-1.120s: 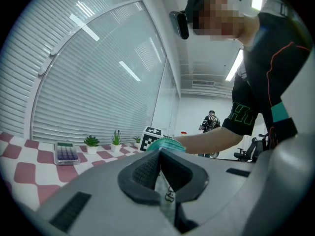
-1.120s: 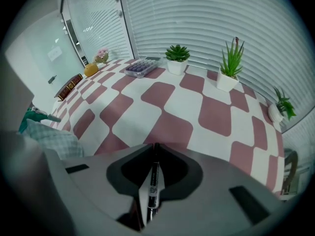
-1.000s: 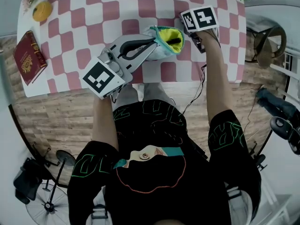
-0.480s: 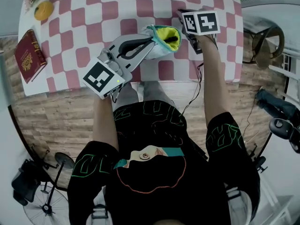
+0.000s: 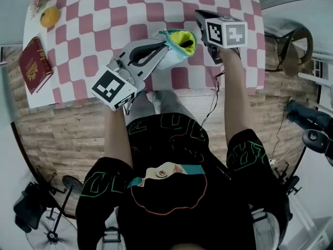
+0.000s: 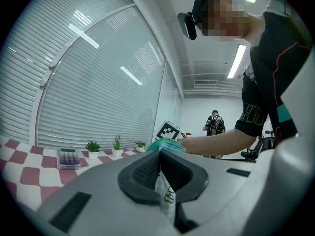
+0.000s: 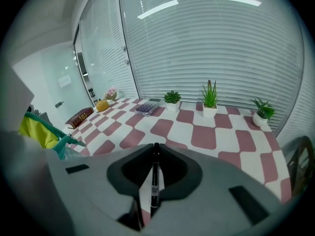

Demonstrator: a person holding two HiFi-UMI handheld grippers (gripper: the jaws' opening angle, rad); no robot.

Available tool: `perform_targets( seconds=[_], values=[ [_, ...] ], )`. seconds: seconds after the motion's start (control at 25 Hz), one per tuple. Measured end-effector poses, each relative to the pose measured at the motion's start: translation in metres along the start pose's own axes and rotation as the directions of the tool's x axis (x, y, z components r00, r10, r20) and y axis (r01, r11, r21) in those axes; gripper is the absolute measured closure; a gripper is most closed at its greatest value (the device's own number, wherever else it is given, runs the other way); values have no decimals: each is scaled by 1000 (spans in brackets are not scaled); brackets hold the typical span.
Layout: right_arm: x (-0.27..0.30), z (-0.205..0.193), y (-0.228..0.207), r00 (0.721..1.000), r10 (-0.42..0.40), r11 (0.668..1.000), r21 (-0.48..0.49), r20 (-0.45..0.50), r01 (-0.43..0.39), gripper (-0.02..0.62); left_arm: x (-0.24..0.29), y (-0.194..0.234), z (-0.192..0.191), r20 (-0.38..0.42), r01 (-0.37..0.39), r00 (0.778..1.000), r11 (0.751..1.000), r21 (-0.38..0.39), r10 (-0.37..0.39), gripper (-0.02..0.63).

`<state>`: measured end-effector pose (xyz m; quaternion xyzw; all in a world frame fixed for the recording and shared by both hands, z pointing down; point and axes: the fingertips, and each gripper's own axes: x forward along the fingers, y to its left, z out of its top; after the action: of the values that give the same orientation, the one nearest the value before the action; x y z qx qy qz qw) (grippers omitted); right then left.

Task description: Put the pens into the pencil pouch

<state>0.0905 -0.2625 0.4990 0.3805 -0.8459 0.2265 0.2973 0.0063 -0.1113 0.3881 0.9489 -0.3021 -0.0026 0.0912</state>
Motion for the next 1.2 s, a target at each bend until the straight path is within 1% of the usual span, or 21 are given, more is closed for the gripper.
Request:
perform_targets(
  seconds=[0.28, 0.68, 0.88, 1.04, 1.2],
  values=[
    [-28, 14, 1, 992, 20, 999, 30, 122, -24, 554, 6, -1, 6, 1, -15, 1000, 1000, 24, 15, 604],
    [-62, 42, -2, 960, 27, 996, 74, 278, -49, 554, 16, -1, 16, -1, -19, 1000, 998, 52, 19, 604],
    [-81, 57, -2, 936, 8, 995, 86, 351, -41, 554, 18, -1, 22, 9, -15, 1000, 998, 62, 14, 604],
    [-100, 72, 6, 905, 16, 996, 72, 425, -51, 554, 19, -1, 26, 6, -9, 1000, 997, 79, 9, 604],
    [-119, 85, 15, 877, 18, 997, 59, 479, -52, 554, 21, -1, 33, 17, -9, 1000, 996, 92, 7, 604]
  ],
)
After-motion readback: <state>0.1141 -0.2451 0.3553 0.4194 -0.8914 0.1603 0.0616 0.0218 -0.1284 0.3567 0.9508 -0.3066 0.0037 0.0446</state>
